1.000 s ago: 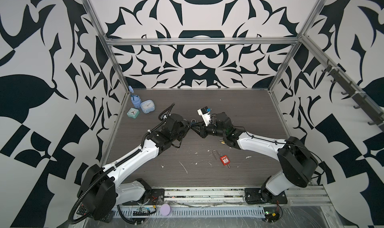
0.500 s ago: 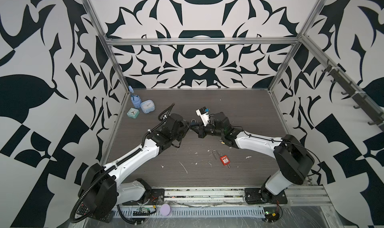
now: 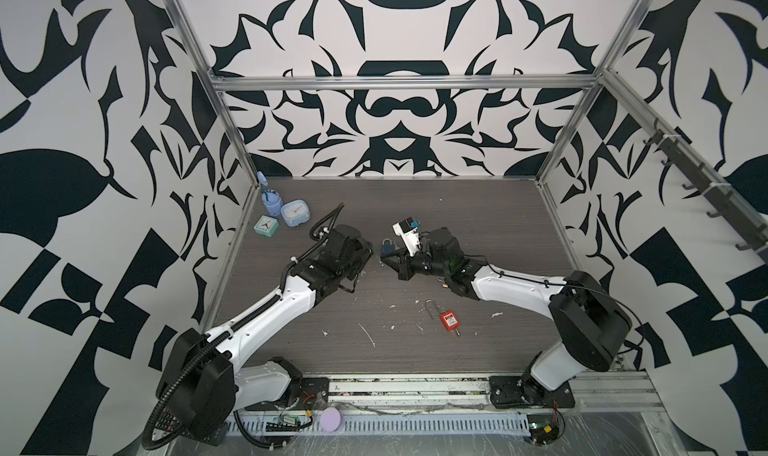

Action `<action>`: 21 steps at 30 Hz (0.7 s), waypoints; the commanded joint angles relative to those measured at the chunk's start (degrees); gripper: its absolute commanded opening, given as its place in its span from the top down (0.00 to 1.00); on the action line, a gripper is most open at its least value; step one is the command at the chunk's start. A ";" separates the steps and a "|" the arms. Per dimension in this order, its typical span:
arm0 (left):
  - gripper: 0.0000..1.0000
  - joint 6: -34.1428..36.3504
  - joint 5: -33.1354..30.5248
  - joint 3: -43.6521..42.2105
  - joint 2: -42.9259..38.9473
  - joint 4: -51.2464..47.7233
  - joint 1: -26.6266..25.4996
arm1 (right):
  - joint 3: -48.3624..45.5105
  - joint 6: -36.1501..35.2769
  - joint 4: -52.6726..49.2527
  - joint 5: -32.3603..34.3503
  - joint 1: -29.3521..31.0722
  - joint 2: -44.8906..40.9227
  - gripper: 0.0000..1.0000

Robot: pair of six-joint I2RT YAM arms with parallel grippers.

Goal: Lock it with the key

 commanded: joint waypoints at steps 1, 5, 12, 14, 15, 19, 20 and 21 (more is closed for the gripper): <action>1.00 1.26 -6.98 1.87 -3.07 -4.35 2.55 | -3.00 0.48 0.41 -0.80 0.26 -4.86 1.00; 1.00 4.72 -9.01 1.98 -5.00 -6.13 4.25 | -6.90 0.54 -1.60 0.77 0.26 -9.44 1.00; 1.00 27.51 1.17 10.10 -0.66 -22.87 3.09 | -8.09 -0.70 -9.35 7.32 0.01 -15.47 1.00; 1.00 30.39 3.53 11.24 1.52 -29.52 1.04 | -7.88 -0.85 -10.95 8.71 -0.44 -16.19 1.00; 1.00 30.95 4.08 11.26 2.31 -31.67 -0.19 | -7.78 -0.94 -11.55 9.04 -0.62 -16.36 1.00; 1.00 31.34 6.04 7.94 5.87 -35.71 -8.51 | -7.75 -0.92 -13.79 9.85 -1.33 -16.82 1.00; 1.00 31.49 6.27 7.37 6.63 -35.71 -10.12 | -7.81 -1.04 -14.11 9.86 -1.39 -16.83 1.00; 1.00 31.42 6.28 7.00 7.49 -37.68 -11.57 | -7.94 -1.08 -14.42 9.85 -1.41 -16.82 1.00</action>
